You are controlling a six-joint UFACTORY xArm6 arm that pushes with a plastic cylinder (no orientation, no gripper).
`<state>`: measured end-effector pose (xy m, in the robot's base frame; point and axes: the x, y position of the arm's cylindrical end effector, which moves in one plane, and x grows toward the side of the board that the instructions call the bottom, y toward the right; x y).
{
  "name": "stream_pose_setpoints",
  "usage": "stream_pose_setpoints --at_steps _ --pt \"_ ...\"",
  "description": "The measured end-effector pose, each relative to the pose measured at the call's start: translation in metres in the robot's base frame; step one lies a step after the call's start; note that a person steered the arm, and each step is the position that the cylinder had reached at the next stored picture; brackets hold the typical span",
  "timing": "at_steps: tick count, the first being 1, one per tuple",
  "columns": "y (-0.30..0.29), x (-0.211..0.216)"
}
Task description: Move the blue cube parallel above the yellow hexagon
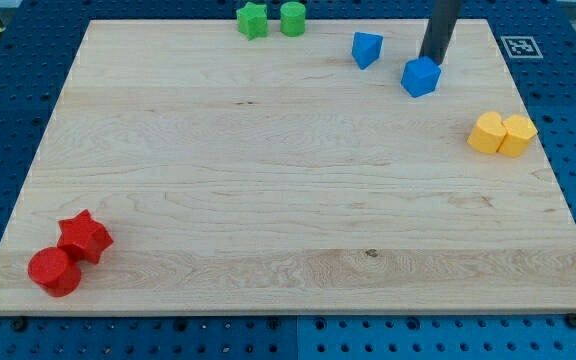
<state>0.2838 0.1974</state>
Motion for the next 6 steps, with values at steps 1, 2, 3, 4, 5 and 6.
stream_pose_setpoints --at_steps 1,2,3,4,5,6 --pt "0.001 0.003" --pt "0.010 0.035" --pt "0.014 0.065" --pt "-0.033 0.068" --pt "-0.062 0.067" --pt "-0.065 0.047"
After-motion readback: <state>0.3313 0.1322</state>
